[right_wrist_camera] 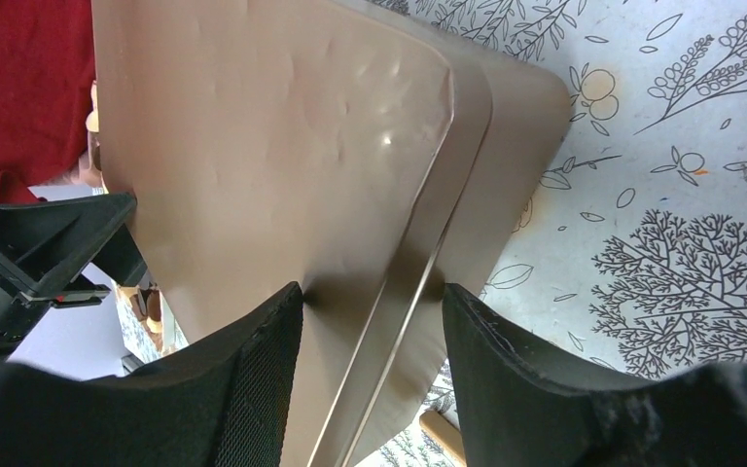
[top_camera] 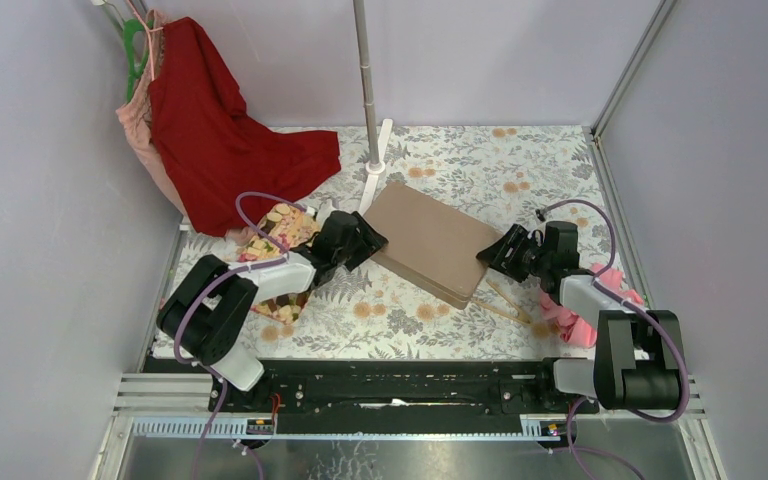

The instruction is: Pack the chocolate

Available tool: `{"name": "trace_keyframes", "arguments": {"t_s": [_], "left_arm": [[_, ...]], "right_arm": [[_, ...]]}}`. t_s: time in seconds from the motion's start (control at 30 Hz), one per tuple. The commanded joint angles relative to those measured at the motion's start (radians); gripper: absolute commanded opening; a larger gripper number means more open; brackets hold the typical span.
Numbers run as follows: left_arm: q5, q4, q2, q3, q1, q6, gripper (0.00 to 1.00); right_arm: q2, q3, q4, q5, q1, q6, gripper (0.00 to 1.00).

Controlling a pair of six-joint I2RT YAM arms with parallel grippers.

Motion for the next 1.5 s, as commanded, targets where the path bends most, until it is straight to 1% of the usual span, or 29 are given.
{"name": "trace_keyframes", "arguments": {"t_s": [0.0, 0.13, 0.23, 0.33, 0.43, 0.57, 0.77, 0.87, 0.93, 1.0, 1.13, 1.37, 1.47], "left_arm": [[0.016, -0.054, 0.049, -0.088, 0.001, 0.012, 0.55], [0.007, -0.061, 0.044, -0.089, 0.001, 0.037, 0.51], [-0.013, -0.075, 0.036, -0.067, 0.002, 0.070, 0.51], [-0.024, -0.092, 0.041, -0.010, 0.002, 0.112, 0.52], [-0.019, -0.105, 0.065, 0.050, 0.001, 0.155, 0.53], [-0.019, -0.129, 0.089, 0.097, 0.002, 0.170, 0.54], [-0.022, -0.118, 0.052, 0.051, 0.003, 0.160, 0.57], [-0.016, -0.114, 0.032, 0.036, 0.001, 0.160, 0.60], [-0.010, -0.111, 0.011, 0.030, 0.002, 0.163, 0.62], [-0.008, -0.112, -0.007, 0.034, 0.001, 0.168, 0.64], [0.008, -0.110, -0.022, 0.047, 0.001, 0.173, 0.68], [0.022, -0.109, -0.005, 0.073, 0.001, 0.182, 0.70], [0.027, -0.109, 0.000, 0.079, 0.002, 0.182, 0.70]], "right_arm": [[-0.004, -0.001, -0.120, -0.010, 0.025, -0.064, 0.58], [-0.029, 0.007, -0.155, 0.005, 0.058, -0.077, 0.57], [-0.050, 0.024, -0.189, 0.031, 0.091, -0.092, 0.57], [-0.068, 0.051, -0.216, 0.054, 0.120, -0.104, 0.57], [-0.096, 0.080, -0.295, 0.092, 0.144, -0.123, 0.58], [-0.136, 0.131, -0.405, 0.166, 0.167, -0.166, 0.61], [-0.228, 0.220, -0.595, 0.309, 0.201, -0.223, 0.68], [-0.257, 0.268, -0.666, 0.368, 0.234, -0.243, 0.69], [-0.261, 0.307, -0.700, 0.401, 0.284, -0.250, 0.69], [-0.245, 0.350, -0.732, 0.431, 0.337, -0.255, 0.65], [-0.176, 0.436, -0.799, 0.480, 0.431, -0.266, 0.53], [-0.060, 0.548, -0.918, 0.572, 0.561, -0.273, 0.29], [-0.032, 0.598, -0.959, 0.605, 0.601, -0.274, 0.22]]}}
